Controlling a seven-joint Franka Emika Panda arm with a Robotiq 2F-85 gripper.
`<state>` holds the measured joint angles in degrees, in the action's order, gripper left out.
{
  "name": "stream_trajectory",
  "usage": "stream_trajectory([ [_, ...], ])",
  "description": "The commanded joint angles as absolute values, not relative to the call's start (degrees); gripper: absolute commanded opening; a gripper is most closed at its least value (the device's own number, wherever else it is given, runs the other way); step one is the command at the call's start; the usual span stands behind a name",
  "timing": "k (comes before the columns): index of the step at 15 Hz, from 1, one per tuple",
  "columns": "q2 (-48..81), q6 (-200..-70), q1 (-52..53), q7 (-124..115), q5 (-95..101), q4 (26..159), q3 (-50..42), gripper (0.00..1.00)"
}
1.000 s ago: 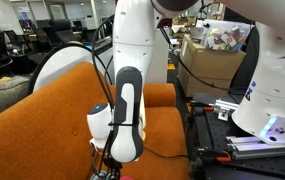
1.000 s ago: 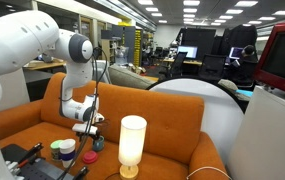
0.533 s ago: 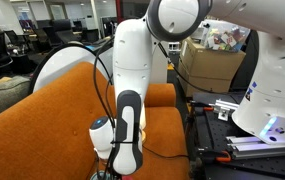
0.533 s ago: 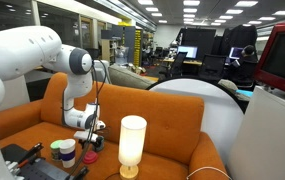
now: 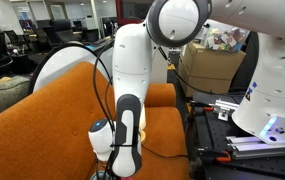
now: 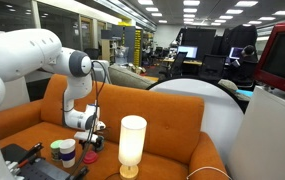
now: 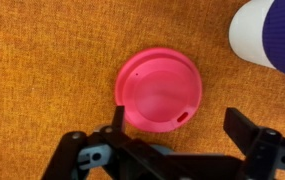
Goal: Put the red lid on the white and blue cup
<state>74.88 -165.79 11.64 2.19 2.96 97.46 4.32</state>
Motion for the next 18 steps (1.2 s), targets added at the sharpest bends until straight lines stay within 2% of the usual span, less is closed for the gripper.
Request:
stream_trajectory([
  [1, 75.3, -165.8, 11.2, 2.0, 3.3, 97.1, 4.7, 1.00],
  [18, 79.6, -164.0, 10.6, 2.4, 3.3, 92.5, 4.6, 1.00],
])
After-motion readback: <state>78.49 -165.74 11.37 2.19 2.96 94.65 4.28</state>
